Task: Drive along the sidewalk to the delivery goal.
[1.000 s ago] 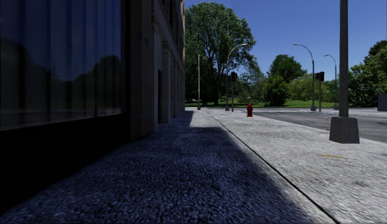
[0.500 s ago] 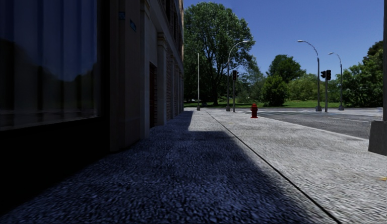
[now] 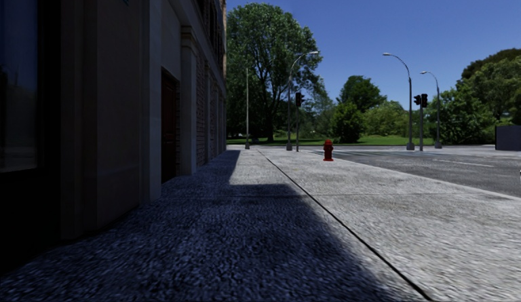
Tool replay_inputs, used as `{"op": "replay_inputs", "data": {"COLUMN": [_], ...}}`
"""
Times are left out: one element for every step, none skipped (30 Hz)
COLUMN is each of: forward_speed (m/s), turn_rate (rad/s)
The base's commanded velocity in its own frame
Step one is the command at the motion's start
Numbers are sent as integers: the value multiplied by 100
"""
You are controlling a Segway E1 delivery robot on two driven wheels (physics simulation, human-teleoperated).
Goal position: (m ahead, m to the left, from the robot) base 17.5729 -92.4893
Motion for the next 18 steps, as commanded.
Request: {"op": "replay_inputs", "data": {"forward_speed": [189,189,189,189,189,189,189,189,189,189,189,190,190,190,190,190,191,191], "turn_rate": [-6,0,0,0,0,0,0,0,0,0,0,0,0,0,0,0,0,0]}}
